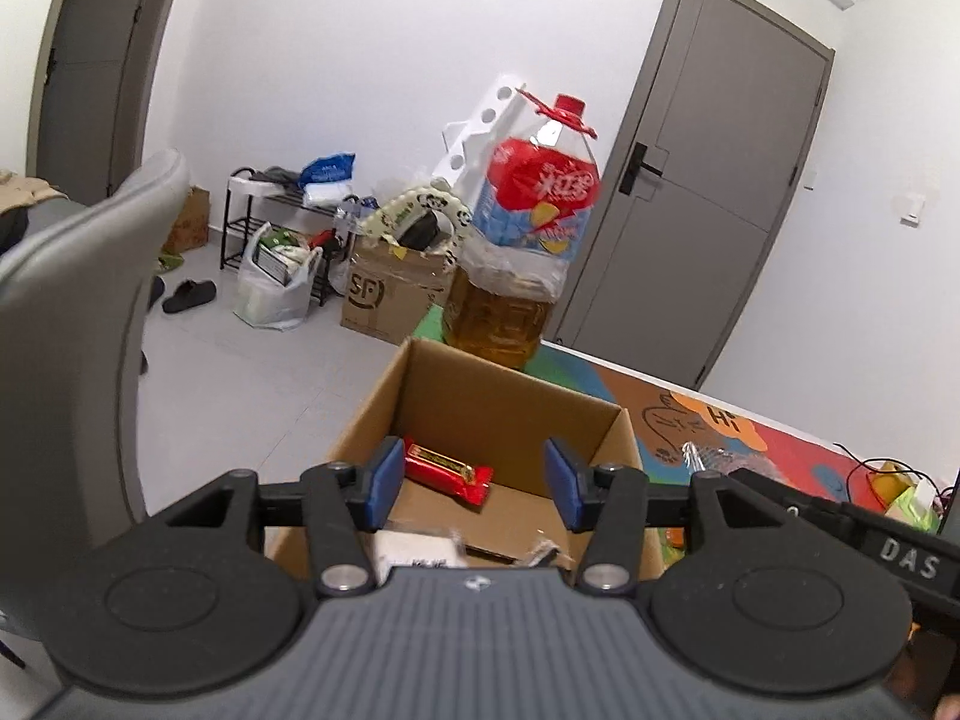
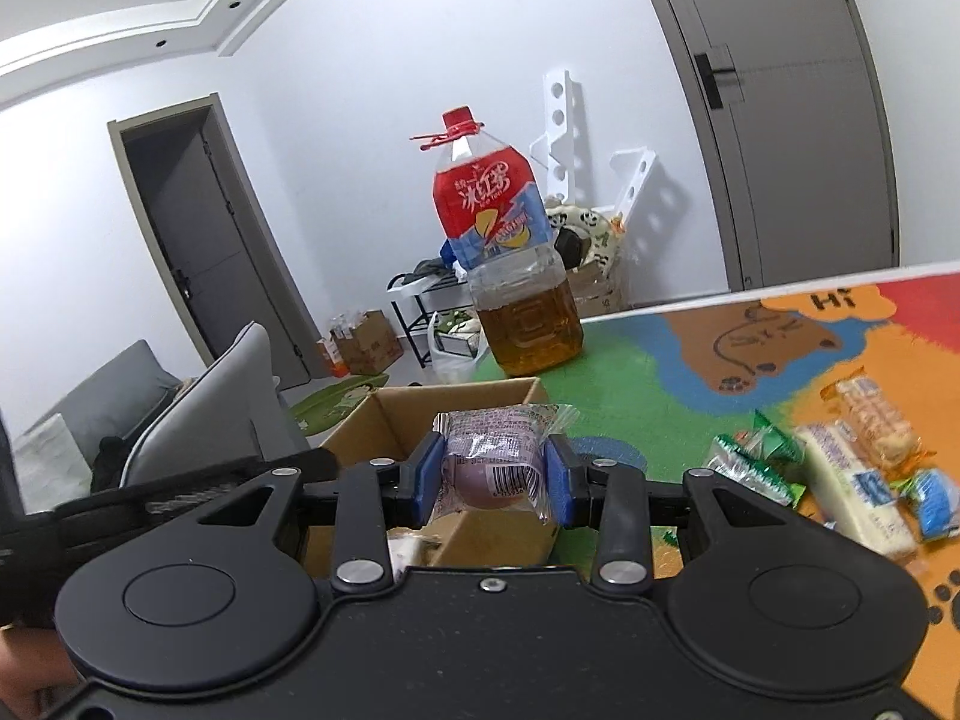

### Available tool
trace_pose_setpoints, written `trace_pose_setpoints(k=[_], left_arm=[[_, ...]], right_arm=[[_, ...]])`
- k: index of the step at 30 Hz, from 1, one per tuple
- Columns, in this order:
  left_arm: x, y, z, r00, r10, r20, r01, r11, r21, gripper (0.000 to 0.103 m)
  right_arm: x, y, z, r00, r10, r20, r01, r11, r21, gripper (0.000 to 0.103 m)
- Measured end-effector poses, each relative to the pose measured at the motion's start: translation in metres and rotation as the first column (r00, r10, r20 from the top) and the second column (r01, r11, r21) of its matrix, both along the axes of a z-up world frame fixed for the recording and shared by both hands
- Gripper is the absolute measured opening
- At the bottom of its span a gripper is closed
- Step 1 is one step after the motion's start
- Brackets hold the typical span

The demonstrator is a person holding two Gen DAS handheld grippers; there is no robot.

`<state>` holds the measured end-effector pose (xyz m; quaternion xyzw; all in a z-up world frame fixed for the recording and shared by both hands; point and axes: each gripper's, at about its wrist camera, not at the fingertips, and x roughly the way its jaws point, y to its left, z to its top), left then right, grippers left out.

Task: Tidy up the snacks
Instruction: 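Open both grippers to release the packets into the box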

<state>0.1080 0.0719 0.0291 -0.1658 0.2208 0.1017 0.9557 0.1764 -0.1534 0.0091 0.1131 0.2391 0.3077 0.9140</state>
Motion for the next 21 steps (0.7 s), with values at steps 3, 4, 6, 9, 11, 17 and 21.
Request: trace_pose_setpoints(k=[3, 4, 6, 9, 11, 17, 21], left_arm=[[-0.007, 0.006, 0.002, 1.000, 0.020, -0.003, -0.020, 1.000, 0.000, 0.055], [-0.009, 0.008, 0.002, 1.000, 0.025, -0.004, -0.025, 1.000, 0.002, 0.055], [-0.013, 0.012, 0.002, 0.999, 0.035, -0.005, -0.035, 0.999, 0.006, 0.058], [-0.018, 0.019, 0.002, 0.998, 0.057, -0.005, -0.057, 0.998, 0.005, 0.067], [-0.019, 0.022, 0.001, 0.997, 0.073, -0.009, -0.073, 0.997, 0.008, 0.074], [-0.017, 0.018, -0.003, 0.997, 0.079, -0.027, -0.079, 0.997, 0.013, 0.086], [-0.015, 0.009, -0.003, 0.998, 0.064, -0.026, -0.064, 0.998, 0.014, 0.090]], right_arm=[[0.004, 0.005, -0.003, 1.000, 0.015, -0.017, -0.015, 1.000, 0.014, 0.037], [0.005, 0.009, -0.003, 1.000, 0.022, -0.021, -0.022, 1.000, 0.016, 0.037], [0.007, 0.016, -0.004, 0.999, 0.036, -0.028, -0.035, 0.999, 0.024, 0.037], [0.012, 0.028, -0.003, 0.996, 0.078, -0.032, -0.076, 0.996, 0.043, 0.038], [0.015, 0.036, -0.004, 0.994, 0.099, -0.046, -0.097, 0.995, 0.034, 0.044], [0.009, 0.021, -0.007, 0.997, 0.056, -0.059, -0.054, 0.998, 0.034, 0.046], [-0.001, 0.001, -0.005, 0.998, 0.014, -0.056, -0.013, 1.000, 0.025, 0.056]])
